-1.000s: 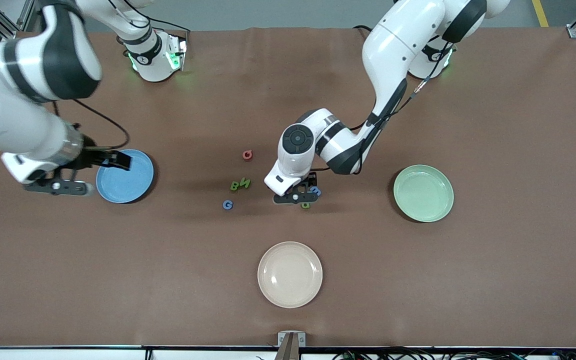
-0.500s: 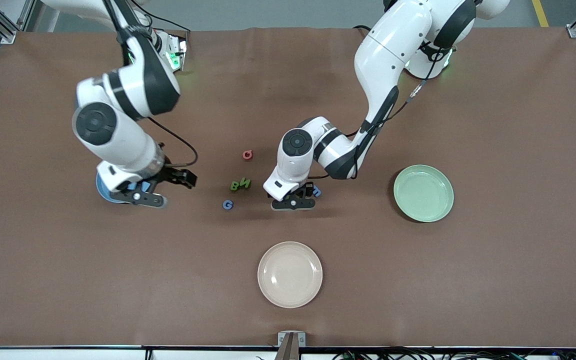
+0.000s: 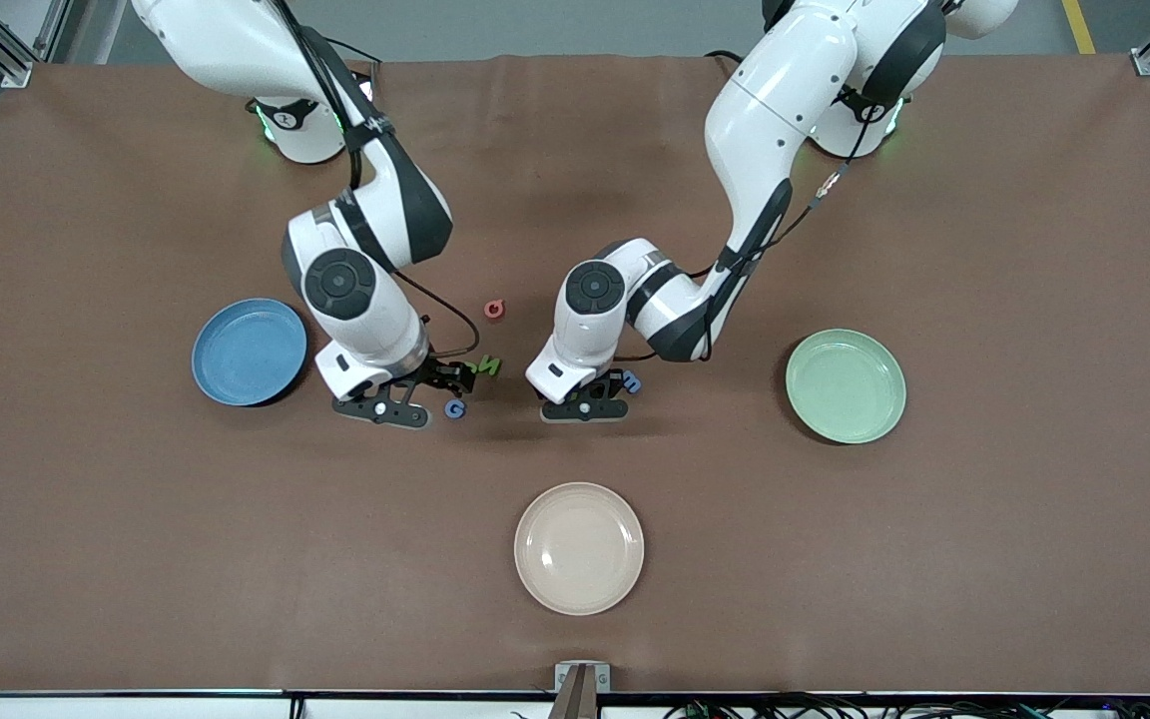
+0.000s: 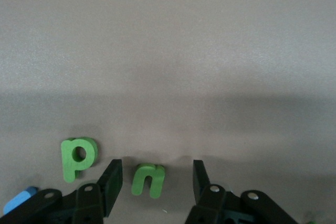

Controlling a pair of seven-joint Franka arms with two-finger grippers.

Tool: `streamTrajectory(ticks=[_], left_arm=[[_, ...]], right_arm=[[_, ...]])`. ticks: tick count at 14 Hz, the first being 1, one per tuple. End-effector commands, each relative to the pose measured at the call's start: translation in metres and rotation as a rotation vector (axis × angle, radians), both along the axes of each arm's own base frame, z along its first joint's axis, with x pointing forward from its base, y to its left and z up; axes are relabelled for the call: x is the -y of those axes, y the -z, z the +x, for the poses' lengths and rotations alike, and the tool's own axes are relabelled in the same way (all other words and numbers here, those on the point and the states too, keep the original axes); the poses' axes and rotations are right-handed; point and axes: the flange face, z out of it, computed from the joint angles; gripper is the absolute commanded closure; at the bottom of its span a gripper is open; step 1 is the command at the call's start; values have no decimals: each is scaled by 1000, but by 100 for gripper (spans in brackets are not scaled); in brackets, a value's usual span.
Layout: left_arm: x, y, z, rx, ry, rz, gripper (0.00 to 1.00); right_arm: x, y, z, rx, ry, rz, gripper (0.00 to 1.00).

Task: Sort uppercase to blue plate, lowercase to green plate
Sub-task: 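Reach the left gripper to the green n while the right gripper reaches the blue G, then carry the n to the green plate while the right gripper grasps the G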

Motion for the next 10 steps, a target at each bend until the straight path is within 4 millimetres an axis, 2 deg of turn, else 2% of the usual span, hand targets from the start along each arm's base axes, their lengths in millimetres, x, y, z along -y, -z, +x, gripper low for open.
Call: streamTrajectory(ticks=[1, 5, 10], left_arm=[[4, 2, 3, 24, 14, 8, 44], [3, 3, 3, 25, 15, 9, 63], [5, 7, -3, 22, 27, 21, 68]], right_arm=[[6, 21, -5, -6, 20, 2, 0], [11, 62, -21, 48, 18, 22, 0], [8, 93, -17, 79, 33, 32, 1]])
